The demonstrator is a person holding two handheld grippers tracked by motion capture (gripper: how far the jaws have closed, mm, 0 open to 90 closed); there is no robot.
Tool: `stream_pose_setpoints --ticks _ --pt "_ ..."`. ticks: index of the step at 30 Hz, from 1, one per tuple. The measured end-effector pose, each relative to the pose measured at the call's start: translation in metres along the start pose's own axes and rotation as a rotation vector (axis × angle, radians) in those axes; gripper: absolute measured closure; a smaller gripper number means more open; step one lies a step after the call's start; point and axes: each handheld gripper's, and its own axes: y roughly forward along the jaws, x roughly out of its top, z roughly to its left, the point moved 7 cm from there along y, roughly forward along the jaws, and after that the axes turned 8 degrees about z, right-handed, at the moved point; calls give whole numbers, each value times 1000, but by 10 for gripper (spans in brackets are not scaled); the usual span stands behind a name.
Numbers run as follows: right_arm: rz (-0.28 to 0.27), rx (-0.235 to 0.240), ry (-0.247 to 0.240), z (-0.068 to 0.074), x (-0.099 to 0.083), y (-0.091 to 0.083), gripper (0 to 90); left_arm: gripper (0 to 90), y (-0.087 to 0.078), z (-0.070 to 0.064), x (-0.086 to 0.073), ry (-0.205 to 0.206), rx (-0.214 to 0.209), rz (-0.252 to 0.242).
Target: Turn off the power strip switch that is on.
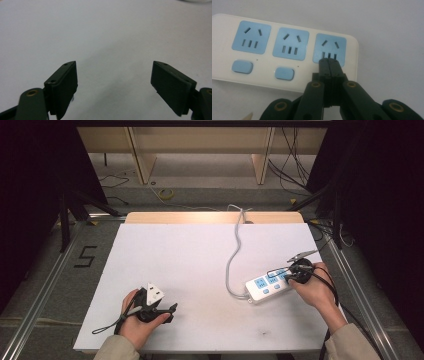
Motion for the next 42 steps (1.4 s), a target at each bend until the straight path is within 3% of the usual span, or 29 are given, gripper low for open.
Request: stream_pose_setpoints --ticks 42 --pt "-9 22 15 0 -1 0 900 213 1 0 -1 5 0 6"
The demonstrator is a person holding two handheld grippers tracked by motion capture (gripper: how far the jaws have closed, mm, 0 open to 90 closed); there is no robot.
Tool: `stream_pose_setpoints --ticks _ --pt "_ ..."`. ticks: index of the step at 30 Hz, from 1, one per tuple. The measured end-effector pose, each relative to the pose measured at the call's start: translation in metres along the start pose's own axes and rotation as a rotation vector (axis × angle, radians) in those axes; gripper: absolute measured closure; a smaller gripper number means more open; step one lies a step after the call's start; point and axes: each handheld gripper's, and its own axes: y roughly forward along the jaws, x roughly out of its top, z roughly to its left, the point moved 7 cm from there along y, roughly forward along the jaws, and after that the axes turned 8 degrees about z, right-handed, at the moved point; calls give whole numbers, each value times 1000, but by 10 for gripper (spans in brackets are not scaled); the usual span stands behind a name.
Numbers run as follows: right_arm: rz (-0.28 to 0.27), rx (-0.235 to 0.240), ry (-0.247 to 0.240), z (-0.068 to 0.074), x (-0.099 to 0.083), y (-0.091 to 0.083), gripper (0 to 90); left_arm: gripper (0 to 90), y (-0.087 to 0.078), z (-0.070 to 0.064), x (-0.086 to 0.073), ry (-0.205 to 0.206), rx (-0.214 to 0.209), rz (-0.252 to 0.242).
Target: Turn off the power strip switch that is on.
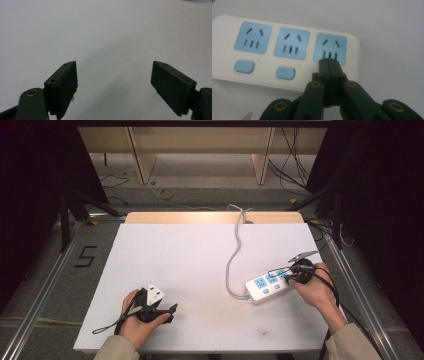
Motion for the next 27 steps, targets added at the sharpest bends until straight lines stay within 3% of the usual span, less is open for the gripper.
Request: stream_pose_setpoints --ticks 18,27 --pt "-29 56 3 5 1 -8 900 213 0 0 0 2 0 -1" --pt "-56 105 -40 15 3 -12 892 213 0 0 0 3 -2 3"
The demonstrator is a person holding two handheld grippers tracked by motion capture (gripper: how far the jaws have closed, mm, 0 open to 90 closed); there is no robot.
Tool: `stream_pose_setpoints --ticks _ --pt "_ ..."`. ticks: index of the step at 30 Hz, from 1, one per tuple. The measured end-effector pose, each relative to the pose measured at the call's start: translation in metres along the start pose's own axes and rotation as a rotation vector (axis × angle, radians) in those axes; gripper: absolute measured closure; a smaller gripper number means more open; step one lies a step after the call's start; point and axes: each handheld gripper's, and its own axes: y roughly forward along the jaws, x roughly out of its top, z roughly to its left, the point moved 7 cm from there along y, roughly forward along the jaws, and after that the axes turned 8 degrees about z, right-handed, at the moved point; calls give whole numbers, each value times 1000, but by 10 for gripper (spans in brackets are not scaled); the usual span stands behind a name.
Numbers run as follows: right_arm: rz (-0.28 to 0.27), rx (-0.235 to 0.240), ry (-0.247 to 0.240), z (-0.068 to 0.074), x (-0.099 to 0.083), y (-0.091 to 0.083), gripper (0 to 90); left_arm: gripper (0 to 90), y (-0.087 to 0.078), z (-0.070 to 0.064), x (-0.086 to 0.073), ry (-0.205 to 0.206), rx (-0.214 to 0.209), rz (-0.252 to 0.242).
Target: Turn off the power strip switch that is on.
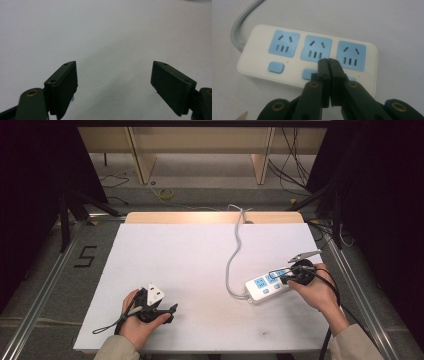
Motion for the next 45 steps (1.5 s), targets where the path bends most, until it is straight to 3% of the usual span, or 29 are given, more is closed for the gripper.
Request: stream_pose_setpoints --ticks 8,27,45 --pt "-16 52 -37 13 3 -2 869 213 0 0 0 0 -1 -1" --pt "-39 98 -110 43 8 -1 807 214 1 -2 0 -3 -4 -3" --pt "-55 179 -209 78 10 3 732 214 1 -2 0 3 -4 -1"
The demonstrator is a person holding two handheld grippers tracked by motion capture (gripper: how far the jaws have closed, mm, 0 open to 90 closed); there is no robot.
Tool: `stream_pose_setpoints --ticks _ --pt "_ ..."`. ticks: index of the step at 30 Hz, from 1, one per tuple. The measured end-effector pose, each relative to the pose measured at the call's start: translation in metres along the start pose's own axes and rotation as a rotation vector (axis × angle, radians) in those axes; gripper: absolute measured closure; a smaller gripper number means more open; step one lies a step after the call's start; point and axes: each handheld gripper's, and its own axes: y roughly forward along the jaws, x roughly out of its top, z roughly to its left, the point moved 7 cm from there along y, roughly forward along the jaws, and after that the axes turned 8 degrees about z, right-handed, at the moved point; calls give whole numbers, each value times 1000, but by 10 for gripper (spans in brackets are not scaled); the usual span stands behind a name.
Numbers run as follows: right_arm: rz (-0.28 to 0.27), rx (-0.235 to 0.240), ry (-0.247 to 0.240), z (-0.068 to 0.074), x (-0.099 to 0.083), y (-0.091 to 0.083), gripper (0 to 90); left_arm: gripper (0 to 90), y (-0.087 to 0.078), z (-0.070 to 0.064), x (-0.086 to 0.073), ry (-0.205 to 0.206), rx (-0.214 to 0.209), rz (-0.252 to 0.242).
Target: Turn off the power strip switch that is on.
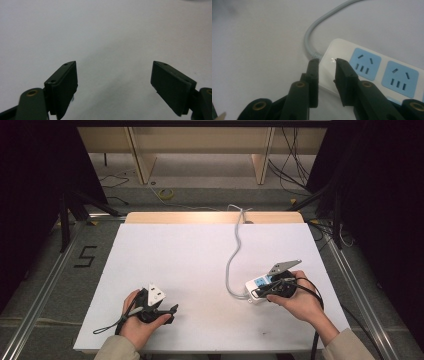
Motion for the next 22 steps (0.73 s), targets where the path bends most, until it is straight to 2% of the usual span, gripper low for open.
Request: stream_pose_setpoints --ticks 4,11,22 --pt "-4 12 -23 6 2 1 716 214 0 0 0 1 -1 3" --pt "-3 29 -35 13 2 5 696 214 0 0 0 5 -1 3" --pt "-23 38 -29 15 4 4 645 213 1 1 0 -3 -1 2"
